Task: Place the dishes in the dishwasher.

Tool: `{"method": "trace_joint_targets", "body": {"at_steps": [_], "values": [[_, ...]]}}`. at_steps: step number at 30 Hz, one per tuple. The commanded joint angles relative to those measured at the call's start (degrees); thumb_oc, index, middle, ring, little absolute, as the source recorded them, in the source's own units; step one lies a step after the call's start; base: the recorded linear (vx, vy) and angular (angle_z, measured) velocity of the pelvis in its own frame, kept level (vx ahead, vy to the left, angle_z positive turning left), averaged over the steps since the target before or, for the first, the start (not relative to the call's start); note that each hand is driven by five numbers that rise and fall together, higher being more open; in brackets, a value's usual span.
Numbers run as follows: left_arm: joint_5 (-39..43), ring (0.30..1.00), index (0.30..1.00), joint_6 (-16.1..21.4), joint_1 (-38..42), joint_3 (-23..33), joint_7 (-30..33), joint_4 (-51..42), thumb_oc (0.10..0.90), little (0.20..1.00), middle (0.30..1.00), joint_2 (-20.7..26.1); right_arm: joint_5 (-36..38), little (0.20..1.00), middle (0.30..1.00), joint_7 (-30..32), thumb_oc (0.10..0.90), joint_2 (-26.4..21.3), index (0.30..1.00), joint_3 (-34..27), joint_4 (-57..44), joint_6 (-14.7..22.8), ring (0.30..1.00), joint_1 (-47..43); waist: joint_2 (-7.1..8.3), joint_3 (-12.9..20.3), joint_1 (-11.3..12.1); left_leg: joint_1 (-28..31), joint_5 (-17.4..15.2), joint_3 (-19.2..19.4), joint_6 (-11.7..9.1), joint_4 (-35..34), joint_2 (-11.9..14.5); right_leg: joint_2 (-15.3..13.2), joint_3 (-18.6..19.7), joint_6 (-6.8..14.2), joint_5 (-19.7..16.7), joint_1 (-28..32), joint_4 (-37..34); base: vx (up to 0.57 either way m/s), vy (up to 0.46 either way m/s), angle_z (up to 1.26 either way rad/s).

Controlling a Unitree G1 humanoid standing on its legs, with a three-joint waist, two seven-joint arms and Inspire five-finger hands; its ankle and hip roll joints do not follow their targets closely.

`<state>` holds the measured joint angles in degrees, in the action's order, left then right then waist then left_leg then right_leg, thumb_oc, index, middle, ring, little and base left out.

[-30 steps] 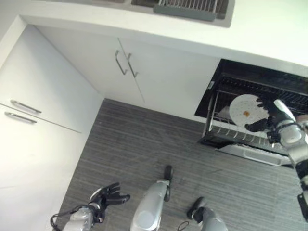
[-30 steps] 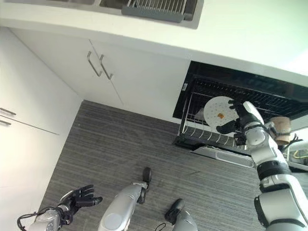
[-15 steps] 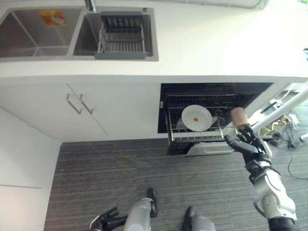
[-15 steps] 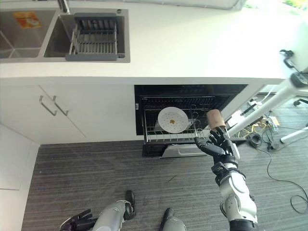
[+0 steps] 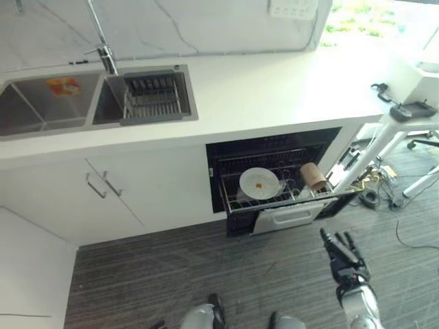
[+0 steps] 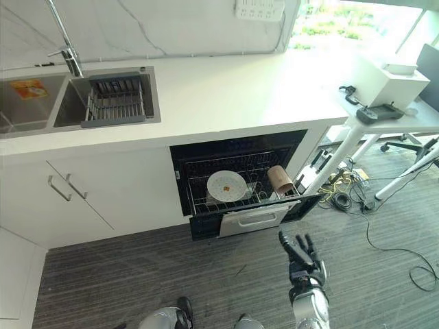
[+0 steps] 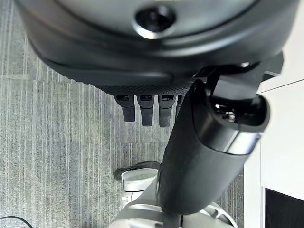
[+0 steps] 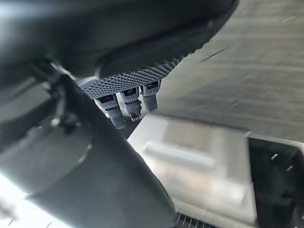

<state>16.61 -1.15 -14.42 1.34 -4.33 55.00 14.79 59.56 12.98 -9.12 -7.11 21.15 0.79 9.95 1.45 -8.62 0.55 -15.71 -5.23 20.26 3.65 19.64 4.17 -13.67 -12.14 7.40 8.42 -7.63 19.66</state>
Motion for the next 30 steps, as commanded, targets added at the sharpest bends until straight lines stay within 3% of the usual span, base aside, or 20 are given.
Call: {"method": "trace_joint_targets", "body": {"at_steps": [1,9,18,30], "values": [[-0.69,0.9,0.9,-0.01,0.7,-2.42,-0.13,-0.72,0.8,0.9,0.9,1.28,16.04,0.3,0.3,0.71,0.4,-1.28,0.3,-3.09,-3.63,1.02,0.3,-5.48,-0.35,-1.96,0.54,0.53,-0.06,-4.49,-7.86,-2.45,7.67,0.22,-1.07,2.63,5.63,8.62,-2.48,0.03,-0.014,0.16],[-0.05,0.9,0.9,-0.34,2.78,-5.36,0.5,4.37,0.8,0.9,0.9,1.81,30.13,0.3,0.3,2.73,0.4,-2.02,0.3,-3.87,9.45,4.39,0.3,-11.49,-1.6,-1.12,3.52,1.31,0.03,-6.01,-8.27,-2.45,7.22,-0.29,-4.38,1.86,6.18,10.92,-2.48,0.06,-0.009,0.18],[0.39,0.9,0.9,-0.28,3.41,-6.67,0.68,6.41,0.8,0.9,0.9,1.57,31.59,0.3,0.3,4.82,0.4,-4.47,0.3,-5.85,15.01,6.34,0.3,-15.43,-2.54,-0.67,5.74,1.26,0.07,-7.8,-8.2,-2.45,6.24,-0.55,-6.36,1.06,6.65,12.38,-2.48,0.06,0.006,0.29],[0.88,0.9,0.9,0.12,3.71,-7.88,1.25,9.16,0.8,0.9,0.9,1.38,29.88,0.3,0.3,9.08,0.4,-11.97,0.3,-10.47,24.07,6.91,0.3,-23.58,-4.5,-1.41,9.83,-0.12,0.5,-11.15,-8.36,-2.45,3.64,-1.81,-8.73,0.27,7.14,14.33,-2.48,0.09,0.017,0.1]]}}
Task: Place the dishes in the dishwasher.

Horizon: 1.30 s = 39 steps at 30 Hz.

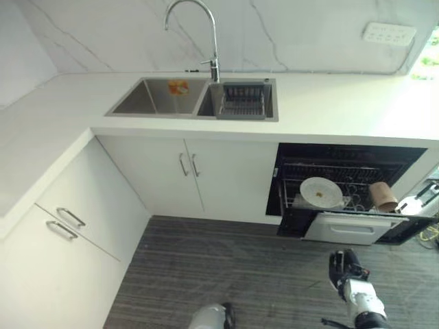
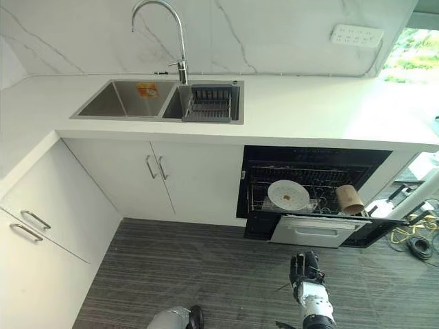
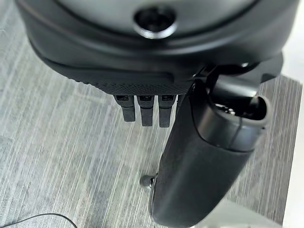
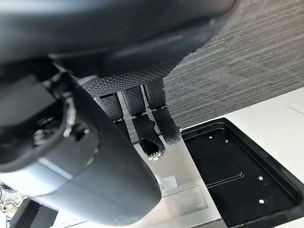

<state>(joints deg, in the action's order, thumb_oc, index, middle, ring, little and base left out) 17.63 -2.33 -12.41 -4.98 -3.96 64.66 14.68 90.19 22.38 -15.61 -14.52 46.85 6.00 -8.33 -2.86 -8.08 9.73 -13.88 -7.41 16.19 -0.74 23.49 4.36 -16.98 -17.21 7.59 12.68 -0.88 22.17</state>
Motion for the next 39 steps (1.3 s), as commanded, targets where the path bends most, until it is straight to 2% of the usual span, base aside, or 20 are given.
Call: {"method": "trace_joint_targets", "body": {"at_steps": [1,9,14,17,20,22,25,27,29,30,32,35,36,39], "values": [[-0.26,0.9,0.9,1.34,1.63,-1.61,1.01,-0.39,0.8,0.9,0.9,1.47,-0.89,0.3,0.3,-0.03,0.4,-6.26,0.3,-3.41,-0.84,1.76,0.3,-6.04,-0.44,-2.14,1.05,-2.3,2.88,-7.3,-4.04,-6.3,3.2,1.25,-3.82,0.08,2.85,7.6,-4.98,0.08,0.032,0.19],[-1.46,0.9,0.9,-0.1,1.34,-2.4,0.66,-1.07,0.8,0.9,0.9,2.3,-5.08,0.3,0.3,4.76,0.4,-15.41,0.3,-3.51,3.22,3.4,0.3,-16.18,-3.55,-4.3,4.44,-6.07,4.44,-9.31,-4.45,-6.3,0.55,-0.84,-5.1,0.28,2.91,7.04,-4.98,0.09,0.063,0.16],[-1.1,0.9,0.9,-0.6,1.82,-3.72,-0.5,-3.52,0.8,0.9,0.9,3.7,-7.81,0.3,0.3,5.78,0.4,-23.21,0.3,-2.35,7.97,0.61,0.3,-25.6,-5.68,-6.56,6.47,-8.52,5.25,-10.0,-4.72,-6.3,-1.01,-2.56,-5.98,0.53,2.34,5.57,-4.98,0.01,0.081,0.1],[0.82,0.9,0.9,-0.51,2.75,-4.88,-0.98,-5.09,0.8,0.9,0.9,4.94,-9.79,0.3,0.3,5.7,0.4,-28.21,0.3,-0.16,11.21,-0.01,0.3,-33.42,-7.02,-8.41,7.85,-10.23,5.69,-11.11,-4.71,-6.3,-2.44,-3.49,-6.4,0.52,1.87,4.44,-4.98,0.0,0.065,0.05],[2.5,0.9,0.9,-0.48,3.32,-5.86,-1.01,-6.41,0.8,0.9,0.9,6.22,-13.0,0.3,0.3,6.01,0.4,-35.17,0.3,3.74,14.77,-1.45,0.3,-43.4,-8.38,-10.03,9.84,-12.28,6.21,-12.4,-4.72,-6.3,-4.18,-4.57,-7.67,0.5,1.05,3.99,-4.98,0.02,0.041,0.11],[2.51,0.9,0.9,-0.7,3.21,-5.76,-1.12,-6.54,0.8,0.9,0.9,6.55,-14.24,0.3,0.3,5.7,0.4,-37.53,0.3,4.8,16.4,-2.79,0.3,-46.22,-8.76,-10.21,10.39,-12.84,6.38,-12.65,-4.71,-6.3,-4.77,-4.8,-8.04,0.56,0.92,4.05,-4.98,0.04,0.011,0.09],[1.9,0.9,0.9,-1.37,3.42,-5.88,-1.49,-6.43,0.8,0.9,0.9,7.25,-16.53,0.3,0.3,6.23,0.4,-41.4,0.3,7.56,19.49,-6.79,0.3,-51.2,-8.64,-10.33,11.1,-13.25,5.37,-13.7,-5.02,-6.3,-6.21,-5.26,-7.68,0.73,1.63,4.45,-4.98,0.11,-0.065,0.17],[1.2,0.9,0.9,-2.08,3.42,-5.68,-1.59,-6.72,0.8,0.9,0.9,7.63,-18.04,0.3,0.3,6.0,0.4,-42.45,0.3,9.34,20.66,-8.11,0.3,-53.7,-8.75,-10.47,11.47,-13.65,5.47,-13.94,-4.9,-6.3,-6.62,-5.45,-7.76,0.88,1.39,4.31,-4.98,0.02,-0.017,0.18],[0.65,0.9,0.9,-3.13,3.56,-5.44,-1.75,-7.05,0.8,0.9,0.9,8.76,-18.98,0.3,0.3,5.87,0.4,-44.34,0.3,13.21,21.53,-11.48,0.3,-58.8,-8.66,-10.82,11.87,-14.32,5.71,-14.18,-4.73,-6.3,-7.16,-5.67,-7.75,1.12,1.02,3.83,-4.98,-0.03,-0.004,0.02],[0.55,0.9,0.9,-3.49,3.33,-5.25,-1.57,-7.35,0.8,0.9,0.9,9.42,-19.39,0.3,0.3,6.48,0.4,-44.92,0.3,15.09,21.73,-11.79,0.3,-61.21,-9.06,-11.16,12.36,-15.01,7.05,-14.02,-4.2,-6.3,-7.26,-5.83,-8.48,1.21,-0.19,3.2,-4.98,-0.07,0.03,-0.02],[0.58,0.9,0.9,-3.93,3.06,-4.63,-1.35,-7.84,0.8,0.9,0.9,9.99,-18.96,0.3,0.3,5.64,0.4,-45.73,0.3,17.5,21.65,-11.48,0.3,-64.34,-8.9,-11.46,12.4,-15.54,7.16,-14.14,-4.12,-6.3,-7.37,-5.73,-8.18,1.35,-0.39,2.87,-4.98,-0.03,-0.004,-0.11],[1.28,0.9,0.9,-5.05,2.65,-3.34,-1.16,-8.79,0.8,0.9,0.9,11.49,-17.74,0.3,0.3,5.48,0.4,-46.62,0.3,20.91,19.17,-9.63,0.3,-69.24,-7.59,-11.76,12.39,-16.16,6.15,-14.64,-4.45,-6.3,-7.89,-5.4,-7.0,1.63,0.37,2.77,-4.98,0.03,-0.099,-0.01],[0.89,0.9,0.9,-5.65,2.44,-2.7,-1.0,-9.4,0.8,0.9,0.9,11.91,-17.32,0.3,0.3,5.7,0.4,-46.76,0.3,21.64,18.64,-8.8,0.3,-70.45,-7.83,-11.91,12.71,-16.91,7.45,-14.28,-3.81,-6.3,-7.7,-5.46,-7.71,1.68,-1.0,2.15,-4.98,-0.1,-0.052,-0.04],[-0.65,0.9,0.9,-5.63,2.01,-1.36,-1.76,-9.2,0.8,0.9,0.9,13.67,-17.06,0.3,0.3,4.67,0.4,-47.87,0.3,24.27,16.6,-6.37,0.3,-75.12,-6.79,-11.86,12.98,-18.37,7.74,-14.06,-3.73,-6.3,-7.69,-5.25,-7.55,2.21,-1.31,1.54,-4.98,-0.06,-0.111,-0.07]]}}
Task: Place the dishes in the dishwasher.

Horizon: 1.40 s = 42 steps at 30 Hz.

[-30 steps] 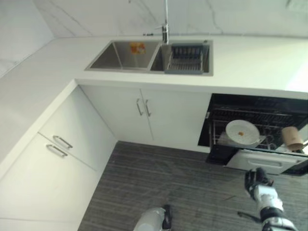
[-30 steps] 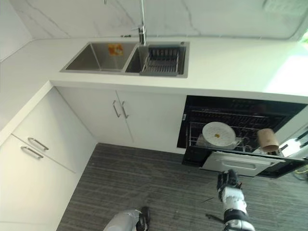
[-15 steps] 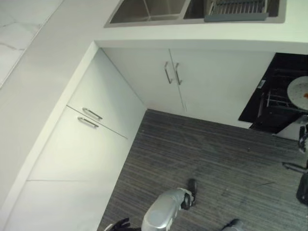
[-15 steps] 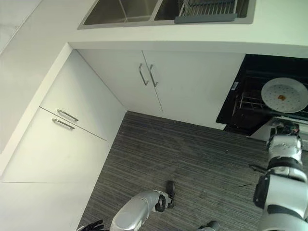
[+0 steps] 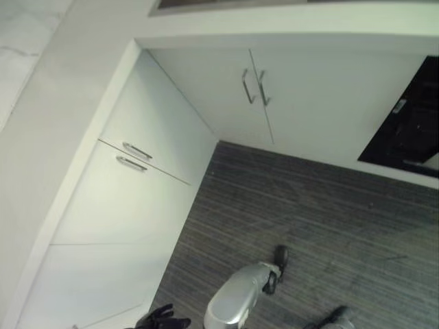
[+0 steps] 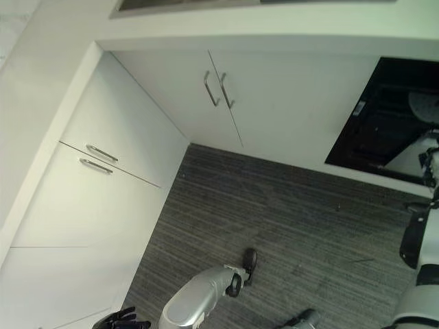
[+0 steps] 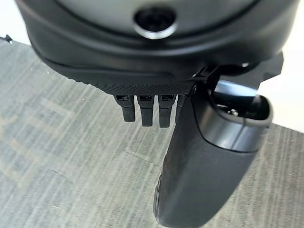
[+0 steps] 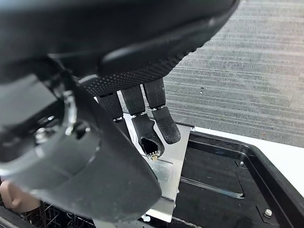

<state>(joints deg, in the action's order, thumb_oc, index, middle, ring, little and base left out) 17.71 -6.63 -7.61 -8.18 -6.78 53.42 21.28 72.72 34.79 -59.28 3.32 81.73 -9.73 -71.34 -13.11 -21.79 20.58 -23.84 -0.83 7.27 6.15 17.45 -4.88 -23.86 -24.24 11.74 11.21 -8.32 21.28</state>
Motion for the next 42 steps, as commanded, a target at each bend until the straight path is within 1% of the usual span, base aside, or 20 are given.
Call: {"method": "trace_joint_targets", "body": {"at_steps": [1,6,8,15,17,18,22,23,24,26,27,28,29,31,32,34,37,39,40,42], "values": [[-0.68,0.9,0.9,-1.03,-3.0,2.18,0.99,2.33,0.8,0.9,0.9,7.3,-0.09,0.3,0.3,-8.58,0.4,-4.75,0.3,7.52,-18.63,9.96,0.3,-13.77,3.5,2.07,2.07,-8.8,1.2,-5.2,-10.53,-0.26,1.36,1.67,-0.17,-1.84,0.05,8.62,-4.09,-0.01,-0.032,0.01],[0.14,0.9,0.9,-1.45,-4.16,2.92,1.03,1.2,0.8,0.9,0.9,7.28,-4.96,0.3,0.3,-14.14,0.4,-4.73,0.3,9.93,-21.22,11.9,0.3,-17.85,3.73,2.5,2.26,-9.75,1.1,-5.45,-10.13,-0.26,0.71,1.56,0.85,-1.52,-0.27,7.81,-4.09,-0.02,-0.01,-0.05],[0.27,0.9,0.9,-0.56,-4.73,3.46,0.71,1.3,0.8,0.9,0.9,7.03,-6.61,0.3,0.3,-17.6,0.4,-4.38,0.3,10.11,-22.26,12.7,0.3,-17.53,4.18,2.7,2.45,-9.99,1.05,-5.27,-10.16,-0.26,0.8,1.49,1.11,-1.33,-0.44,7.89,-4.09,-0.03,-0.034,-0.03],[0.82,0.9,0.9,3.34,-4.84,4.3,-2.23,1.75,0.8,0.9,0.9,7.62,-7.39,0.3,0.3,-23.2,0.4,-4.5,0.3,8.82,-22.9,15.47,0.3,-16.35,5.56,3.12,2.88,-10.63,1.03,-4.78,-10.23,-0.26,1.63,1.72,1.25,-0.81,-0.68,8.69,-4.09,-0.03,-0.059,-0.04],[1.43,0.9,0.9,5.34,-4.33,4.01,-3.55,1.75,0.8,0.9,0.9,7.62,-7.17,0.321,0.321,-25.64,0.414,-3.35,0.321,7.75,-23.7,16.0,0.321,-13.63,6.21,3.1,2.8,-10.55,0.77,-4.81,-10.2,-0.26,1.83,2.12,1.49,-0.55,-0.74,8.63,-4.09,-0.08,-0.057,0.02],[1.46,0.9,0.9,6.24,-3.89,3.85,-3.7,2.21,0.8,0.9,0.9,7.39,-7.28,0.3,0.3,-27.03,0.4,-2.44,0.3,6.47,-24.1,16.61,0.3,-11.79,6.5,3.14,2.73,-10.46,0.7,-4.68,-10.21,-0.26,2.02,2.27,1.53,-0.56,-0.75,8.8,-4.09,-0.05,-0.023,0.02],[1.94,0.9,0.9,9.59,-2.1,3.52,-4.16,3.69,0.8,0.9,0.9,6.67,-7.8,0.3,0.3,-30.14,0.4,1.32,0.3,1.07,-26.86,19.67,0.3,-3.68,7.54,3.18,2.27,-9.64,0.26,-4.12,-10.12,-0.26,2.8,2.57,1.45,-0.4,-1.03,9.31,-4.09,-0.04,0.017,-0.19],[2.48,0.9,0.9,10.9,-1.05,3.39,-3.9,4.38,0.8,0.9,0.9,5.94,-13.81,0.3,0.3,-28.92,0.4,3.89,0.3,-2.1,-28.67,22.17,0.3,1.57,7.97,3.12,1.75,-9.19,-0.01,-3.7,-10.05,-0.26,3.18,2.72,1.59,-0.34,-1.03,9.33,-4.09,-0.02,0.042,-0.14],[2.45,0.9,0.9,11.28,-0.65,3.4,-3.89,4.36,0.8,0.9,0.9,5.91,-16.45,0.3,0.3,-28.24,0.4,5.21,0.3,-3.51,-29.98,23.81,0.3,4.46,8.35,3.09,1.66,-8.89,-0.18,-3.44,-9.9,-0.26,3.33,2.73,1.71,-0.36,-1.21,9.33,-4.09,-0.03,0.054,-0.06],[1.81,0.9,0.9,13.2,0.25,3.04,-3.93,4.8,0.8,0.9,0.9,5.06,-20.5,0.629,0.629,-28.0,0.62,9.45,0.629,-7.4,-34.09,25.78,0.629,12.62,9.37,2.96,0.74,-7.9,-0.91,-2.82,-9.47,-0.26,3.87,2.88,2.23,-0.32,-1.82,8.95,-4.09,-0.03,0.038,0.02],[1.77,0.9,0.9,14.16,0.79,3.02,-4.21,4.93,0.8,0.9,0.9,4.52,-19.34,0.9,0.9,-31.18,0.8,11.82,0.9,-8.53,-36.66,26.35,0.9,16.81,9.88,2.82,-0.16,-7.4,-1.29,-2.44,-9.26,-0.26,4.22,2.95,2.73,-0.2,-2.24,8.45,-4.09,-0.07,0.08,-0.06],[2.81,0.9,0.9,15.5,1.61,2.29,-3.59,5.02,0.8,0.9,0.9,3.48,-13.05,0.9,0.9,-39.39,0.8,16.83,0.9,-10.21,-42.36,27.44,0.9,22.91,10.38,2.57,-1.4,-6.81,-1.81,-1.89,-9.02,-0.26,4.77,3.01,3.48,-0.13,-2.61,7.63,-4.09,-0.08,0.094,-0.13],[3.18,0.9,0.9,16.12,1.95,2.05,-3.62,5.15,0.8,0.9,0.9,3.33,-11.56,0.9,0.9,-41.69,0.8,19.01,0.9,-10.74,-44.77,28.17,0.9,25.49,10.7,2.58,-1.85,-6.49,-2.1,-1.76,-8.91,-0.26,4.91,2.96,3.77,-0.1,-2.76,7.32,-4.09,-0.09,0.142,-0.16],[3.78,0.9,0.9,18.2,3.18,1.81,-3.51,6.27,0.8,0.9,0.9,2.0,-13.02,0.9,0.9,-42.91,0.8,25.46,0.9,-11.31,-48.64,30.29,0.9,31.46,11.22,2.89,-3.51,-5.22,-2.97,-0.94,-8.5,-0.26,5.43,2.97,4.6,-0.02,-3.17,6.41,-4.09,-0.04,0.166,-0.49],[4.38,0.9,0.9,19.2,3.7,1.63,-3.3,6.66,0.8,0.9,0.9,1.33,-13.8,0.9,0.9,-42.47,0.8,27.91,0.9,-11.44,-49.89,29.97,0.9,34.04,11.51,3.29,-4.47,-4.41,-3.49,-0.43,-8.28,-0.26,5.73,2.93,5.15,0.11,-3.51,6.05,-4.09,-0.01,0.181,-0.86],[5.33,0.9,0.9,20.48,4.16,1.6,-2.87,7.33,0.8,0.9,0.9,0.37,-11.65,0.9,0.9,-44.18,0.8,30.51,0.9,-11.72,-50.23,29.88,0.9,37.88,12.1,4.0,-5.71,-3.04,-4.35,0.36,-7.98,-0.26,6.1,2.82,5.69,0.26,-4.11,5.76,-4.09,0.0,0.163,-0.68],[7.0,0.9,0.9,22.44,4.21,2.28,-2.8,7.79,0.8,0.9,0.9,-0.98,-11.97,0.9,0.9,-44.6,0.8,34.15,0.9,-11.28,-51.2,30.65,0.9,43.59,13.22,5.13,-7.43,-1.17,-5.43,1.07,-7.46,-0.26,6.09,2.9,6.6,0.42,-5.42,5.69,-4.09,0.01,0.17,-0.25],[7.25,0.9,0.9,23.74,3.45,3.36,-2.6,7.82,0.8,0.9,0.9,-2.15,-14.03,0.9,0.9,-47.09,0.8,36.49,0.9,-11.13,-51.78,30.6,0.9,50.21,14.27,6.49,-9.07,0.82,-6.46,1.13,-6.91,-0.26,5.61,3.17,7.62,0.59,-7.42,5.83,-4.09,0.05,0.238,-0.26],[6.32,0.9,0.9,24.91,1.74,4.79,-3.57,7.35,0.8,0.9,0.9,-2.59,-14.56,0.9,0.9,-48.54,0.8,38.02,0.9,-11.23,-51.49,28.85,0.9,55.22,15.06,7.86,-10.42,2.63,-7.39,1.29,-6.32,-0.26,5.16,3.96,8.41,0.61,-9.47,6.9,-4.09,0.07,0.256,-0.28],[5.12,0.9,0.9,25.0,0.22,6.18,-5.65,6.88,0.8,0.9,0.9,-2.27,-14.73,0.9,0.9,-50.39,0.8,39.41,0.9,-11.65,-50.39,28.02,0.9,59.58,15.36,9.15,-11.51,4.05,-8.01,1.02,-5.28,-0.26,4.42,5.92,9.45,0.29,-11.7,9.62,-4.09,0.08,0.253,-0.25]]}}
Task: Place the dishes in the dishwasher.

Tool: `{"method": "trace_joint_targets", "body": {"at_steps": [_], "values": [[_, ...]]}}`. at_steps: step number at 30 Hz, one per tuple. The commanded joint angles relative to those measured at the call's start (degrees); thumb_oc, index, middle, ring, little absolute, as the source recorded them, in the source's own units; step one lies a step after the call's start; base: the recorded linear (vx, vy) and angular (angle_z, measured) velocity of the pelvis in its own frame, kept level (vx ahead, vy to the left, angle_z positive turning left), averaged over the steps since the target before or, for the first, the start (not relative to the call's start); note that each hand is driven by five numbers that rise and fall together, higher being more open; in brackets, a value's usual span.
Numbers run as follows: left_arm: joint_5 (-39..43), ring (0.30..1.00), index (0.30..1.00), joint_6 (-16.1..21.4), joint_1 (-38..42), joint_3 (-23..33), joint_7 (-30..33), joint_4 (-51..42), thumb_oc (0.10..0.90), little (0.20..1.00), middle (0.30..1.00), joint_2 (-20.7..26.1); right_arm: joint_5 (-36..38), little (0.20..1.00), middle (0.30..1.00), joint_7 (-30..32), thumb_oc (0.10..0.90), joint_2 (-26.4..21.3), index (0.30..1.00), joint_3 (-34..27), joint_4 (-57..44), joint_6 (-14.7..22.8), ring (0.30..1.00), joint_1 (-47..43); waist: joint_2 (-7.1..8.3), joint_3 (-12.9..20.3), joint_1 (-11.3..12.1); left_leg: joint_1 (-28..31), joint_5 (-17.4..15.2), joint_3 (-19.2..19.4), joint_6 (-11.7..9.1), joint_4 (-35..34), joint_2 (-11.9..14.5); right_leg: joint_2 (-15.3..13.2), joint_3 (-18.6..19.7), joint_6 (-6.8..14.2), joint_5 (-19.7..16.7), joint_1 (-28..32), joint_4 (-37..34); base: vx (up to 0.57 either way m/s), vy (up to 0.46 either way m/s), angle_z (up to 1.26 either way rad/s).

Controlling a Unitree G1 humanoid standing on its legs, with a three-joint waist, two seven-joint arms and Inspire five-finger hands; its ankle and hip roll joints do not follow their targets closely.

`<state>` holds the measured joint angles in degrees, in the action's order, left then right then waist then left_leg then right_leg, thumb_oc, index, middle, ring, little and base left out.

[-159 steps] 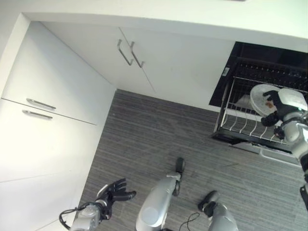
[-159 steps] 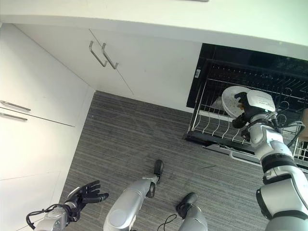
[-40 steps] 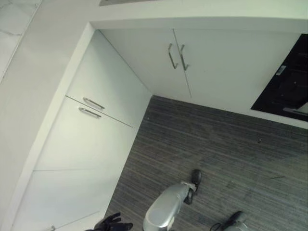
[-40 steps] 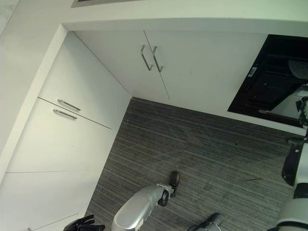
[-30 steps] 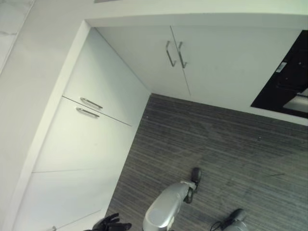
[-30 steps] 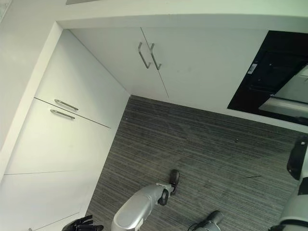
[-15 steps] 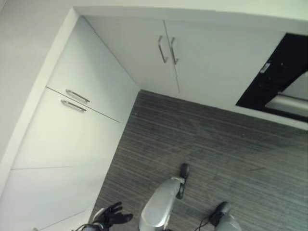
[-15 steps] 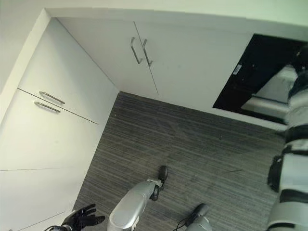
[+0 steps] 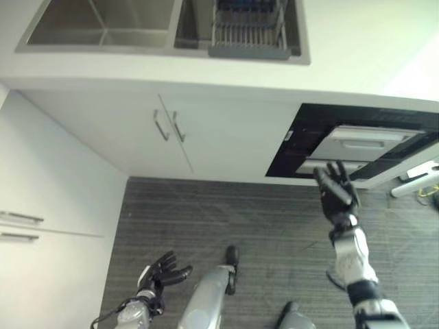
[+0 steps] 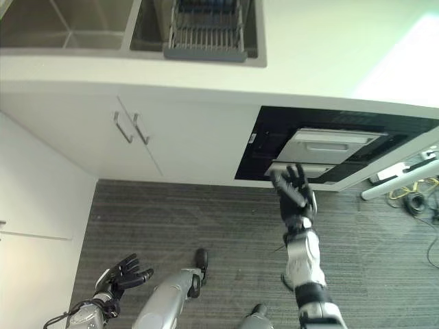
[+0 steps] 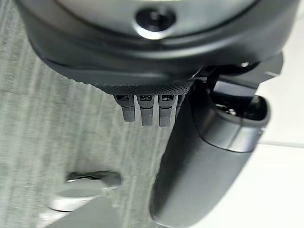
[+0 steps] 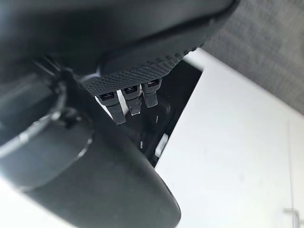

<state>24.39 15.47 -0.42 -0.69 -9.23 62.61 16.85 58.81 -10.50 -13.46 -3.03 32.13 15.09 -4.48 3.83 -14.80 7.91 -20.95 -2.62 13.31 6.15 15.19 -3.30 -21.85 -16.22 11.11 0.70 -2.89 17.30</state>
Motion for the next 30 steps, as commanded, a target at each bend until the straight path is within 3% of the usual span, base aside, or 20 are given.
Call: {"method": "trace_joint_targets", "body": {"at_steps": [1,3,4,5,8,13,18,22,30], "values": [[-2.53,0.9,0.9,2.74,-7.69,-0.96,-4.24,-2.77,0.8,0.9,0.9,2.46,-2.77,0.9,0.9,-4.7,0.8,-5.73,0.9,-5.32,-0.47,2.93,0.9,-5.18,-1.52,2.79,0.57,1.79,-6.42,-5.53,-4.74,2.0,2.39,5.45,2.48,0.7,-2.5,5.85,-0.11,0.08,0.173,-0.18],[-3.05,0.9,0.9,2.26,-8.44,-0.72,-4.68,-3.88,0.8,0.9,0.9,2.62,-4.27,0.9,0.9,-4.34,0.8,-5.48,0.9,-5.0,-0.02,2.74,0.9,-3.44,-2.06,3.42,-0.27,2.31,-6.35,-5.9,-4.54,2.0,2.63,7.31,3.55,0.15,-3.59,6.39,-0.11,0.06,0.13,-0.2],[-3.14,0.9,0.9,1.22,-9.26,-1.26,-3.91,-6.0,0.8,0.9,0.9,2.56,-5.85,0.9,0.9,-3.57,0.8,-5.08,0.9,-4.16,0.85,1.95,0.9,-1.87,-2.82,3.53,-1.9,3.82,-6.86,-6.39,-4.43,2.0,2.86,9.14,5.04,-0.72,-1.05,4.15,-0.11,0.1,0.079,-0.37],[-1.78,0.9,0.9,-1.61,-9.17,-0.3,-3.35,-8.34,0.8,0.9,0.9,3.1,-8.23,0.9,0.9,-3.25,0.8,-4.26,0.9,-3.97,2.23,0.34,0.9,0.91,-3.72,3.62,-4.15,5.27,-7.07,-8.09,-4.74,2.0,2.88,11.32,6.98,-2.04,4.32,-1.77,-0.11,0.1,0.022,-0.44],[-0.26,0.9,0.9,-4.86,-8.76,1.53,-2.44,-10.7,0.8,0.9,0.9,3.9,-14.57,0.9,0.9,-3.67,0.8,-3.9,0.9,-2.42,7.8,1.81,0.9,4.49,-3.54,3.26,-6.27,8.31,-8.43,-8.81,-5.2,2.0,3.08,12.24,7.1,-2.51,4.73,-6.23,-0.11,0.07,-0.173,0.43],[-1.21,0.9,0.9,-5.93,-7.19,1.47,0.88,-7.16,0.8,0.9,0.9,1.89,-23.96,0.9,0.9,-2.74,0.8,-3.75,0.9,-0.33,19.11,1.94,0.9,5.46,-2.74,4.92,-6.16,11.38,-9.86,-9.57,-5.05,2.0,2.38,12.89,7.11,-2.64,6.44,-4.57,-0.11,0.02,-0.198,0.21],[0.43,0.9,0.9,-5.73,-6.39,1.2,2.12,-2.85,0.8,0.9,0.9,0.21,-28.83,0.9,0.9,-1.99,0.8,-3.44,0.9,2.19,24.99,1.13,0.9,5.87,-2.24,5.67,-5.97,13.44,-10.5,-10.21,-5.44,2.0,2.07,13.24,6.41,-3.52,7.98,-2.8,-0.11,0.03,-0.122,0.19],[1.79,0.9,0.9,-5.36,-6.09,1.6,2.22,-0.15,0.8,0.9,0.9,-0.67,-37.07,0.9,0.9,-0.37,0.8,-3.42,0.9,4.19,29.12,2.09,0.9,6.59,-2.05,5.97,-6.11,14.52,-10.84,-10.53,-5.8,2.0,2.33,13.7,5.58,-4.2,9.03,-1.73,-0.11,0.02,-0.102,0.29],[2.6,0.9,0.9,-6.31,-5.2,1.19,0.22,1.01,0.8,0.9,0.9,-0.51,-40.85,0.9,0.9,1.14,0.8,-3.96,0.9,4.37,32.89,1.65,0.9,7.02,-2.15,6.12,-6.68,15.29,-11.03,-10.91,-6.35,2.0,3.12,14.04,5.25,-4.69,9.82,-1.11,-0.11,0.01,-0.058,0.13]]}}
